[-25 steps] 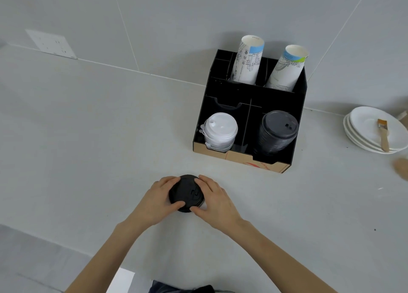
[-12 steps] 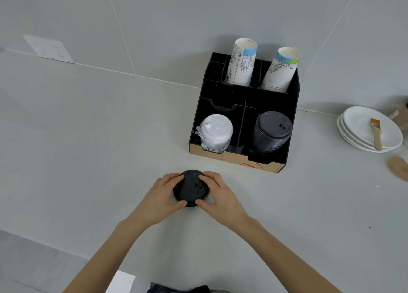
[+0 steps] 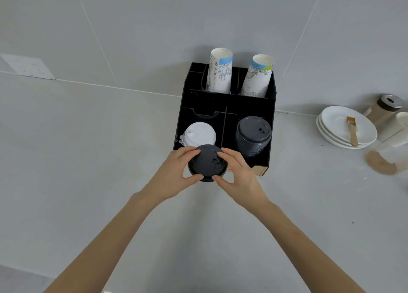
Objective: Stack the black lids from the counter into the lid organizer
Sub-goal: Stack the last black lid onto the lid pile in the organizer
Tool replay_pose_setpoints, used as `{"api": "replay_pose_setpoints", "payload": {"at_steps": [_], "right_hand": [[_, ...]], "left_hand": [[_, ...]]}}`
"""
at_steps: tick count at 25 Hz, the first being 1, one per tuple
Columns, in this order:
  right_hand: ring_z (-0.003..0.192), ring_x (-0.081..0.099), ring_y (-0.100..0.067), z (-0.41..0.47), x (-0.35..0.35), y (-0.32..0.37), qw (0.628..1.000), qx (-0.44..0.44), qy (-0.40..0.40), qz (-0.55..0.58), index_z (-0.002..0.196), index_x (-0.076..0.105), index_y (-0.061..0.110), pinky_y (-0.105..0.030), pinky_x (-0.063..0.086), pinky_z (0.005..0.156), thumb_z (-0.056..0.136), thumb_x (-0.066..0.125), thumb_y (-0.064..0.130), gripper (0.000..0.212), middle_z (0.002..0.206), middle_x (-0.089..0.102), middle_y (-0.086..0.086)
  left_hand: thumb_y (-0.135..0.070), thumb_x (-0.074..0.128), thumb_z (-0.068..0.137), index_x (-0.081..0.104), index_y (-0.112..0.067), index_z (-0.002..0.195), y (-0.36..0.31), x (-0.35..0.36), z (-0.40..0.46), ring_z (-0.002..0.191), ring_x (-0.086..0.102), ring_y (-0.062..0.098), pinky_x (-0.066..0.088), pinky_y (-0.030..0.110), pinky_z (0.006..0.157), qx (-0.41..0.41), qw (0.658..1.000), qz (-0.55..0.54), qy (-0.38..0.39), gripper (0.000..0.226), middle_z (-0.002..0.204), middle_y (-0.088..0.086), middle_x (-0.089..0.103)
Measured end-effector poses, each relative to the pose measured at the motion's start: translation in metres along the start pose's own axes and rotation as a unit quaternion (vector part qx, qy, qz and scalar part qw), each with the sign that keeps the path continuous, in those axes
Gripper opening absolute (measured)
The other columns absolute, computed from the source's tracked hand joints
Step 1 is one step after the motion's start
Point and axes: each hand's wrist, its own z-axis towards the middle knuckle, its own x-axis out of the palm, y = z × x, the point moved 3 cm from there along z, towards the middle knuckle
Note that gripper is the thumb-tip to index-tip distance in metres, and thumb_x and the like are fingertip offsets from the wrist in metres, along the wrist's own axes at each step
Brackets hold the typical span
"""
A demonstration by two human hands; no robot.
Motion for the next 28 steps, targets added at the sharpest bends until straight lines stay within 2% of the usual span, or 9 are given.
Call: {"api": "replay_pose_setpoints", "payload": {"at_steps": [2, 3, 5, 6, 10, 14, 23, 28], "right_hand": [[0.122, 0.040, -0.013, 0.004, -0.016, -0.003, 1.000, 0.001, -0.025, 0.003, 0.125, 0.043, 0.009, -0.032, 0.041, 0.103, 0.079, 0.065, 0.013, 0.052, 0.136, 0.042, -0.009], [0.123, 0.041, -0.015, 0.007, -0.024, -0.004, 0.999, 0.002, -0.039, 0.004, 0.125, 0.043, 0.008, -0.029, 0.041, 0.103, 0.078, 0.066, 0.012, 0.052, 0.135, 0.042, -0.010], [0.124, 0.042, -0.017, 0.012, -0.039, -0.008, 0.998, 0.009, -0.061, -0.014, 0.124, 0.045, 0.008, -0.006, 0.031, 0.100, 0.077, 0.067, 0.012, 0.052, 0.135, 0.044, -0.009], [0.124, 0.042, -0.017, 0.014, -0.046, -0.010, 0.997, 0.014, -0.070, -0.024, 0.123, 0.045, 0.008, 0.000, 0.025, 0.096, 0.077, 0.067, 0.013, 0.051, 0.136, 0.044, -0.009], [0.123, 0.043, -0.019, 0.024, -0.069, -0.018, 0.994, 0.029, -0.096, -0.032, 0.123, 0.046, 0.009, -0.006, 0.022, 0.093, 0.077, 0.066, 0.013, 0.050, 0.136, 0.045, -0.008], [0.121, 0.045, -0.022, 0.032, -0.086, -0.030, 0.992, 0.038, -0.115, -0.038, 0.122, 0.046, 0.007, -0.005, 0.022, 0.092, 0.078, 0.066, 0.012, 0.049, 0.135, 0.046, -0.010], [0.123, 0.044, -0.022, 0.044, -0.096, -0.059, 0.990, 0.083, -0.104, -0.052, 0.125, 0.043, 0.008, -0.007, 0.022, 0.091, 0.080, 0.063, 0.014, 0.049, 0.136, 0.044, -0.009], [0.126, 0.040, -0.022, 0.051, -0.092, -0.068, 0.990, 0.099, -0.084, -0.053, 0.128, 0.039, 0.009, -0.016, 0.024, 0.097, 0.082, 0.061, 0.016, 0.051, 0.139, 0.041, -0.008]], "left_hand": [[-0.023, 0.064, 0.080, 0.037, -0.017, 0.131, -0.013, -0.001, 0.015, 0.128, 0.032, 0.018, 0.021, 0.019, 0.101, 0.016, 1.000, 0.002, 0.000, 0.058, 0.141, -0.001, 0.038], [-0.023, 0.064, 0.080, 0.038, -0.017, 0.131, -0.019, -0.001, 0.023, 0.129, 0.032, 0.017, 0.021, 0.020, 0.102, 0.022, 1.000, 0.002, 0.000, 0.057, 0.141, -0.001, 0.038], [-0.023, 0.064, 0.079, 0.038, -0.016, 0.130, -0.028, -0.001, 0.037, 0.131, 0.031, 0.017, 0.022, 0.023, 0.105, 0.033, 0.999, -0.004, 0.004, 0.057, 0.141, 0.000, 0.038], [-0.023, 0.064, 0.080, 0.038, -0.016, 0.130, -0.033, -0.001, 0.044, 0.132, 0.031, 0.018, 0.022, 0.026, 0.107, 0.040, 0.999, -0.003, 0.006, 0.057, 0.142, 0.000, 0.038], [-0.024, 0.063, 0.080, 0.037, -0.014, 0.131, -0.052, 0.002, 0.072, 0.132, 0.031, 0.017, 0.020, 0.020, 0.105, 0.059, 0.998, 0.012, 0.013, 0.058, 0.143, 0.003, 0.037], [-0.023, 0.062, 0.081, 0.036, -0.012, 0.131, -0.065, 0.011, 0.096, 0.131, 0.034, 0.020, 0.025, 0.026, 0.107, 0.070, 0.997, 0.013, 0.030, 0.058, 0.142, 0.007, 0.038], [-0.022, 0.061, 0.082, 0.036, -0.011, 0.132, -0.069, 0.035, 0.127, 0.132, 0.032, 0.020, 0.025, 0.029, 0.109, 0.063, 0.996, 0.014, 0.059, 0.057, 0.143, 0.007, 0.036], [-0.023, 0.060, 0.082, 0.035, -0.012, 0.132, -0.063, 0.043, 0.134, 0.134, 0.030, 0.020, 0.022, 0.029, 0.109, 0.051, 0.997, 0.018, 0.062, 0.056, 0.145, 0.006, 0.035]]}}
